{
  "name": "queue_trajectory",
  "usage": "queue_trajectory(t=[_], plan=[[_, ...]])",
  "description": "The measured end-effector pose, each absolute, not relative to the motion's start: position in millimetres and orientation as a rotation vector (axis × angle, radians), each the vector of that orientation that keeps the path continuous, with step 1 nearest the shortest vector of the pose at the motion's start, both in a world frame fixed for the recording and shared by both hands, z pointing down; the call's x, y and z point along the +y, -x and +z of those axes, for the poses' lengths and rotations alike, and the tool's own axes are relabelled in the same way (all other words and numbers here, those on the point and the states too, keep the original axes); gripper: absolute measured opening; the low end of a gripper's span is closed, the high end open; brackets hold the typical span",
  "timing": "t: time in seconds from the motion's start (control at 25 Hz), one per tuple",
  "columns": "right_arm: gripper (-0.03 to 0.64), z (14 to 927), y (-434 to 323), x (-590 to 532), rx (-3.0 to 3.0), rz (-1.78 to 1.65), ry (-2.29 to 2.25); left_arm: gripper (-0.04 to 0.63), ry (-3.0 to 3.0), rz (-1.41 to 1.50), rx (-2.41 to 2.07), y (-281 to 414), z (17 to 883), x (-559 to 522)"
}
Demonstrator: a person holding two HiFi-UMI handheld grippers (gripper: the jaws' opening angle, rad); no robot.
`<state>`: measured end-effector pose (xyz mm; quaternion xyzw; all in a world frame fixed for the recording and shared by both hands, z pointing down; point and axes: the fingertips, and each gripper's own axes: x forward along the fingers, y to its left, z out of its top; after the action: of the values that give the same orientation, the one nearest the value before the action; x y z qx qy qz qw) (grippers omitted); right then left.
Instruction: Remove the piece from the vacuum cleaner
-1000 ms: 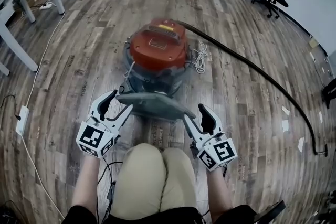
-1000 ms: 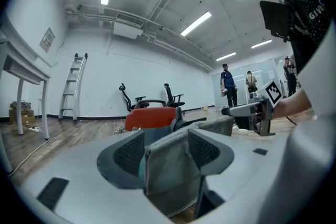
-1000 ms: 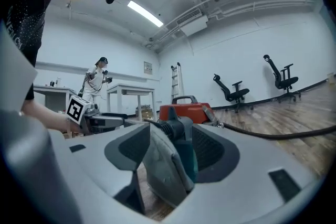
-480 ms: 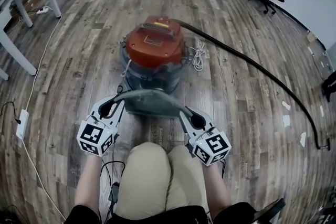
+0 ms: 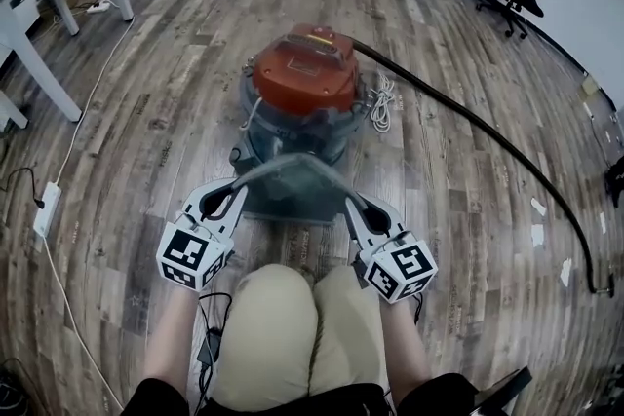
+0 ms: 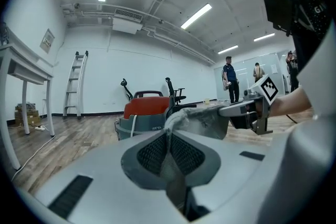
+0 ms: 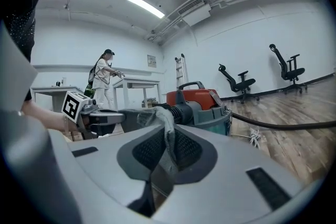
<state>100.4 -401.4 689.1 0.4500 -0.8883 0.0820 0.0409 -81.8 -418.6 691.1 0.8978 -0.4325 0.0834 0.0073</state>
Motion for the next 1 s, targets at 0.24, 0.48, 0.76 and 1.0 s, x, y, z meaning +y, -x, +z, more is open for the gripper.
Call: queue_trajectory(t=[0.24,0.48,0.76,1.0], plan=[[0.038,690.5,-95.9,-394.9,-2.729,0.258,-1.372,0.029,-2.803,0.269,-1.351,74.4,694.0,-407.5],[0.035,689.5,-97.4,-391.5,-2.747,0.268,-1.379,0.028,-2.795,0.231,-1.349,71.0,689.6,-401.2],[0.034,689.5,-99.7,-383.2,-2.725,0.25,-1.388,0.026,-2.781,0.191,-1.349,73.1,690.3,-392.9],[0.032,699.7,-115.1,-375.9,-2.744,0.301,-1.37,0.028,-2.652,0.067,-1.35,99.0,701.0,-389.5]])
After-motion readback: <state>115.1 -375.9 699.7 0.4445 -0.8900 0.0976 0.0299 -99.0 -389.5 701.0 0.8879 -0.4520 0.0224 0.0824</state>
